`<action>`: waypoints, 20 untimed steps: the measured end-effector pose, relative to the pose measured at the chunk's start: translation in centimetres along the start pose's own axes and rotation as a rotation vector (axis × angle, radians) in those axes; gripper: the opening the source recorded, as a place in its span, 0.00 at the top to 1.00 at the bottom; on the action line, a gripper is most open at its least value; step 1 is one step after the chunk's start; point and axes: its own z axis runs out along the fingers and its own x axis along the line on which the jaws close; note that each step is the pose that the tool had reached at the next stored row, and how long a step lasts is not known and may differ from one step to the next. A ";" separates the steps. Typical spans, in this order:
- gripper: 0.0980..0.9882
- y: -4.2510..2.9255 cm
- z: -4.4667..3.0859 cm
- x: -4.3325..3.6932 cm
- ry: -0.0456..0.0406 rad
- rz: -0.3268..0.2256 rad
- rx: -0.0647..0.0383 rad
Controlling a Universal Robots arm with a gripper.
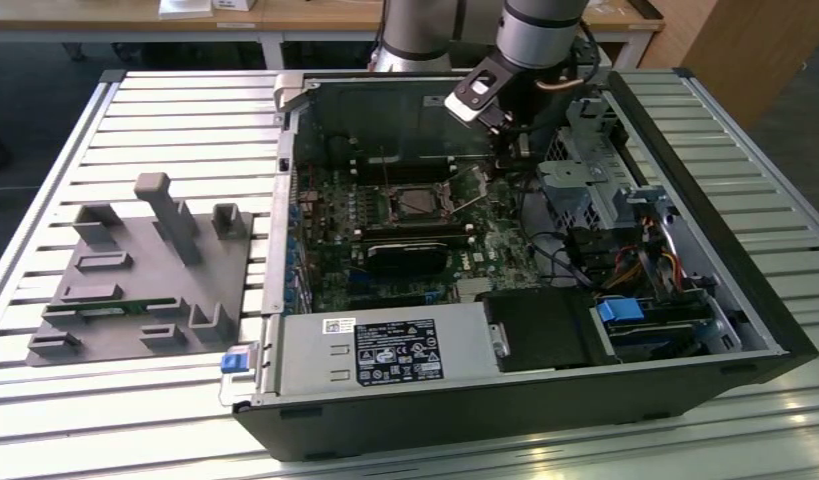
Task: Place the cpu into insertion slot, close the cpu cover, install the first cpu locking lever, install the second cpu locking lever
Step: 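Close the cpu cover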
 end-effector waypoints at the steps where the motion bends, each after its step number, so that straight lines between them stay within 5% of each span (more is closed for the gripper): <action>1: 0.98 0.26 0.09 0.03 0.0001 0.000 0.002; 7: 0.98 0.11 0.80 0.05 -0.0001 0.000 0.009; 20: 0.98 -5.79 1.02 0.22 0.0002 0.000 0.009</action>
